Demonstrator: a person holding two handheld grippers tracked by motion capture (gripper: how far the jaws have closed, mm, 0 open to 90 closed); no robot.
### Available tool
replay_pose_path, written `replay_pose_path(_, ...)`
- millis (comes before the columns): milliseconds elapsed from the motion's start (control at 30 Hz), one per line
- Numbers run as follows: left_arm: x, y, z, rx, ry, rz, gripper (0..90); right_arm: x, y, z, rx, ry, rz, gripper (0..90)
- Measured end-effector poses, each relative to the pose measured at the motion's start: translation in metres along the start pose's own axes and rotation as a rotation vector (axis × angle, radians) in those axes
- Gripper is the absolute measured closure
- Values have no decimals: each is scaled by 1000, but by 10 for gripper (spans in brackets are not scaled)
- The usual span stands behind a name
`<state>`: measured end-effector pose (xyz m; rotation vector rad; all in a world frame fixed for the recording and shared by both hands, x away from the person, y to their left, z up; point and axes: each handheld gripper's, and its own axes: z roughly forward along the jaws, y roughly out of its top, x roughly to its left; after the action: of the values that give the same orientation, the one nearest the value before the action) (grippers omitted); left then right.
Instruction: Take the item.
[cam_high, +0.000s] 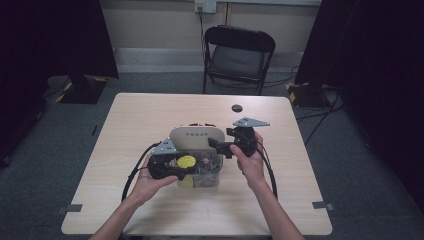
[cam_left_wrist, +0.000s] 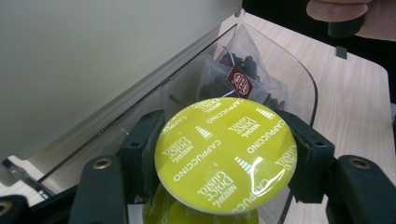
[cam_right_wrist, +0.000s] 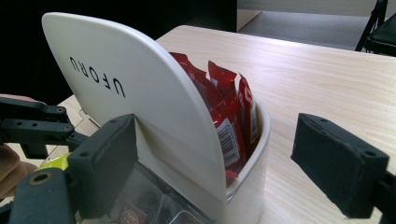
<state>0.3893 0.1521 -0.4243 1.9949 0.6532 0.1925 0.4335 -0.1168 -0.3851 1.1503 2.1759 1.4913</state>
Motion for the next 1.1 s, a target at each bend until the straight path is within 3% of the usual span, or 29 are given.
replay_pose_path(700, -1, 2, -20, -56, -6, -12, 381, -1, 0, 0, -1, 3, 3, 133)
replay_pose_path(1100, 1, -1, -39, -69, 27, -16, 381, -1, 1, -2, -5, -4, -1, 133)
